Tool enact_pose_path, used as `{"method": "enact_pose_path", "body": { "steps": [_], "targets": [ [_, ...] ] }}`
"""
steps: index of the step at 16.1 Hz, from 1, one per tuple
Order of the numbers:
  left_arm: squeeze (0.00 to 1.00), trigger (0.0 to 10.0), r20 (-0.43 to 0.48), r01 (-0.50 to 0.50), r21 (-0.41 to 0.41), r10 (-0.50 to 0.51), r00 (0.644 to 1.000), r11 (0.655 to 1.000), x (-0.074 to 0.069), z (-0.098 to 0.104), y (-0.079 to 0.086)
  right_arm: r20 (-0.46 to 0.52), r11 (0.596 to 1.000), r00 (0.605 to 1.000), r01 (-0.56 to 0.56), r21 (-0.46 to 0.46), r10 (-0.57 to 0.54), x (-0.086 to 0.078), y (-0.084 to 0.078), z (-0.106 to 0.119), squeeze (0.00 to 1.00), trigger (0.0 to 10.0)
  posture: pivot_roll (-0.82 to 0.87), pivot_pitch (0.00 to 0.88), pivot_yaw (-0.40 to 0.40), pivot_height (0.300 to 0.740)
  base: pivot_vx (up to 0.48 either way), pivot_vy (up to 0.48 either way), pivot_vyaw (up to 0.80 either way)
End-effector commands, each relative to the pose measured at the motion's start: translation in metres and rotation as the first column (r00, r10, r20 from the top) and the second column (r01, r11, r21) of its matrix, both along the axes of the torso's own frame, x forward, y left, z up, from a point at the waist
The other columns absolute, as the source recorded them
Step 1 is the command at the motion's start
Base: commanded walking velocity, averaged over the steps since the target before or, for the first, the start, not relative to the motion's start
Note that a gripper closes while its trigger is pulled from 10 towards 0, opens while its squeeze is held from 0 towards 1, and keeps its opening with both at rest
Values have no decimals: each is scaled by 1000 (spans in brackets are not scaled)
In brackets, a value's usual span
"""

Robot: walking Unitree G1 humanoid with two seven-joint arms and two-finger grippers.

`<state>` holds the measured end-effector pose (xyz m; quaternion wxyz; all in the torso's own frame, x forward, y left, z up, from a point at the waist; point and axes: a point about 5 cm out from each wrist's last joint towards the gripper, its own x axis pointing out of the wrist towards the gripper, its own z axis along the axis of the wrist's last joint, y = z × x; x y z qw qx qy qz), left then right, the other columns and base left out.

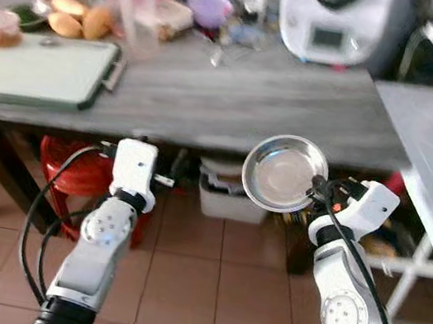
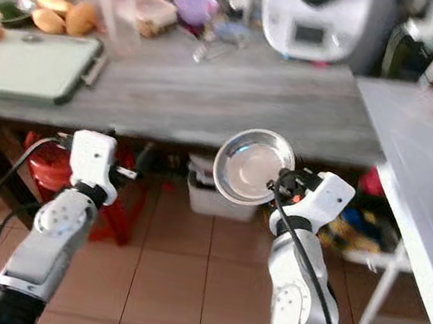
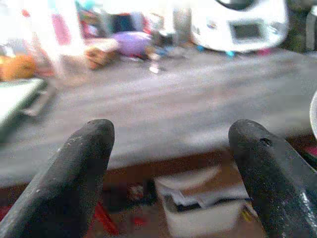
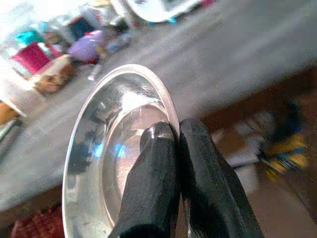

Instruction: Setting the table

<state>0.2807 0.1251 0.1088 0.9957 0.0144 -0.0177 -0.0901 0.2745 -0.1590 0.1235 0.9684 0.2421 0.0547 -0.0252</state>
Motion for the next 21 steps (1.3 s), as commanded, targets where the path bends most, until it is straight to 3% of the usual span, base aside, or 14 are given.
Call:
{"method": "enact_pose_path", "body": {
  "steps": [1, 6, 13, 17, 21],
  "targets": [
    [0, 10000, 5, -22, 6, 22, 1000, 1000, -1, 1, 9, 16, 999, 999, -31, 9, 31, 3, 11, 4, 0, 10000, -45, 0, 43, 740, 450, 0, 0],
    [0, 10000, 1, -30, -1, 30, 1000, 1000, -1, 1, 9, 35, 999, 998, -51, -11, 51, 3, 12, 7, 0, 10000, -48, 0, 38, 740, 480, 0, 0],
    [0, 10000, 3, -45, 6, 45, 999, 999, 2, 2, 13, 34, 999, 999, -31, -19, 32, 8, 9, 6, 0, 10000, -42, 0, 49, 740, 0, 0, 0],
    [0, 10000, 20, -68, 22, 68, 998, 997, 4, 9, 19, 51, 1000, 999, -13, -12, 14, 17, 3, 13, 0, 10000, -34, 0, 53, 740, 0, 0, 727],
    [0, 10000, 25, -149, 28, 148, 989, 988, 6, 16, 40, 43, 996, 996, 84, -1, -84, 26, -11, 19, 0, 10000, -25, 12, 53, 740, 278, 0, 0]
  ]
}}
